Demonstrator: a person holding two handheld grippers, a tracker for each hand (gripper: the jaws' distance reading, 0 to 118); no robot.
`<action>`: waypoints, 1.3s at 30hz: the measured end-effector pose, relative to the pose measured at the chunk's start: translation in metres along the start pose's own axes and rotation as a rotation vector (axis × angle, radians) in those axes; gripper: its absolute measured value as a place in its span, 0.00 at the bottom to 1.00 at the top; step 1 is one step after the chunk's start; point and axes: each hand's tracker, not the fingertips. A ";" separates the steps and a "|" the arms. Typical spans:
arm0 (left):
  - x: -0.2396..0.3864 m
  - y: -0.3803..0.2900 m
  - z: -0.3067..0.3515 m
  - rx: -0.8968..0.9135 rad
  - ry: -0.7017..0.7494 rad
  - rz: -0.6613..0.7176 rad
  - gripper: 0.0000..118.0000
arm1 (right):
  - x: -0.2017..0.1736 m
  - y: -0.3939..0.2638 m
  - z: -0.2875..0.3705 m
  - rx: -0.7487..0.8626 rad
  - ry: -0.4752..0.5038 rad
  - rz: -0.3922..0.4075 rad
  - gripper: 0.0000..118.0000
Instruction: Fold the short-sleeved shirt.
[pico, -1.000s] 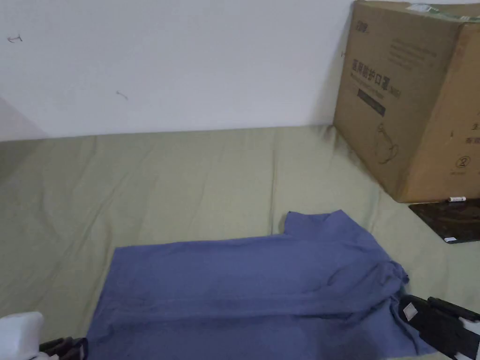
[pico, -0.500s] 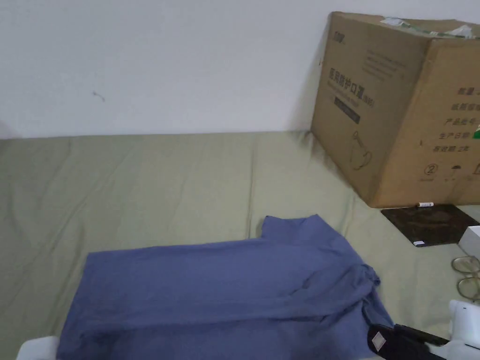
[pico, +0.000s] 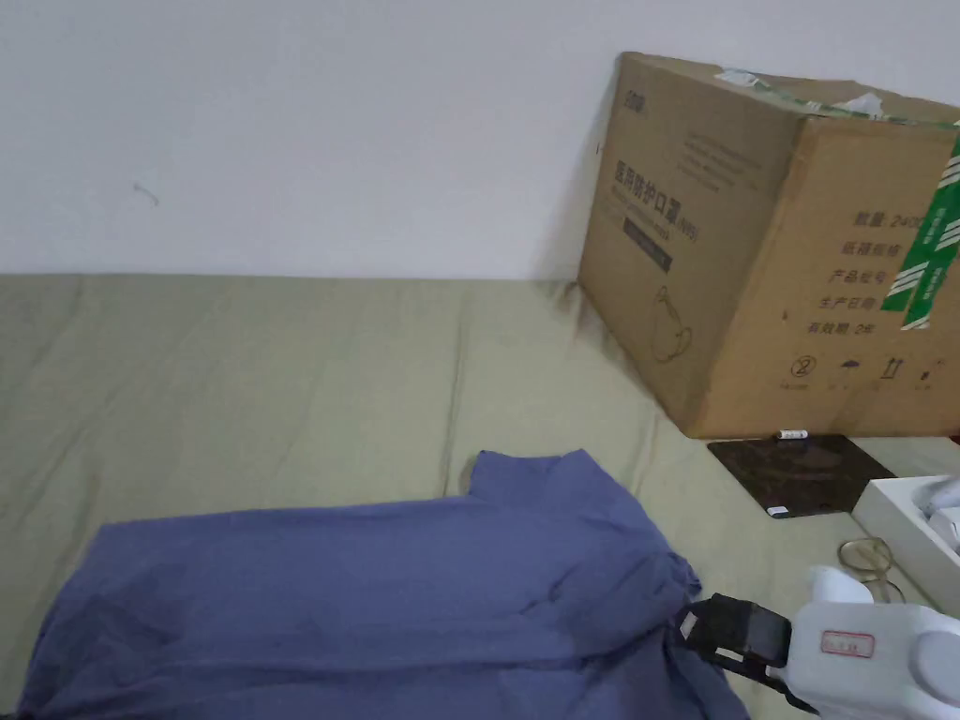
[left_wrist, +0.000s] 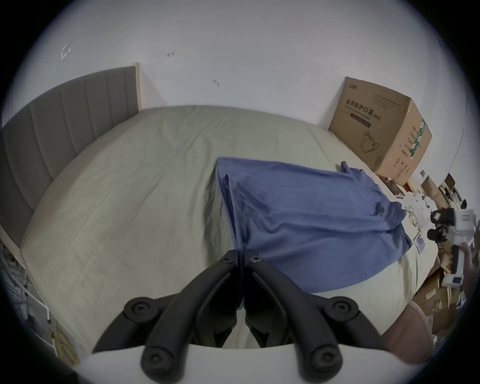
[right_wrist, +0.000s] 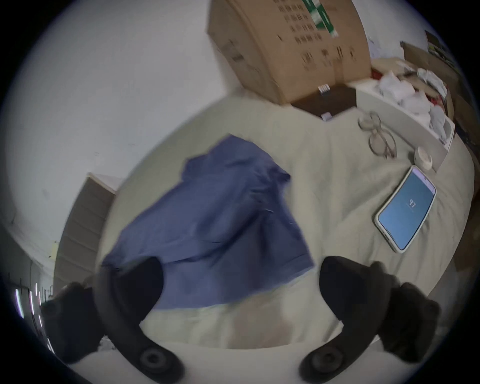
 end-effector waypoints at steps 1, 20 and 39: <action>0.001 0.003 0.002 0.003 -0.006 -0.001 0.02 | 0.005 0.005 -0.013 -0.023 -0.026 -0.006 1.00; -0.014 0.002 0.018 -0.120 -0.007 -0.065 0.02 | 0.025 -0.039 0.045 -0.150 -0.029 0.113 0.08; -0.024 -0.044 0.071 -0.103 -0.179 0.046 0.97 | -0.001 -0.091 0.093 -0.022 -0.162 0.282 1.00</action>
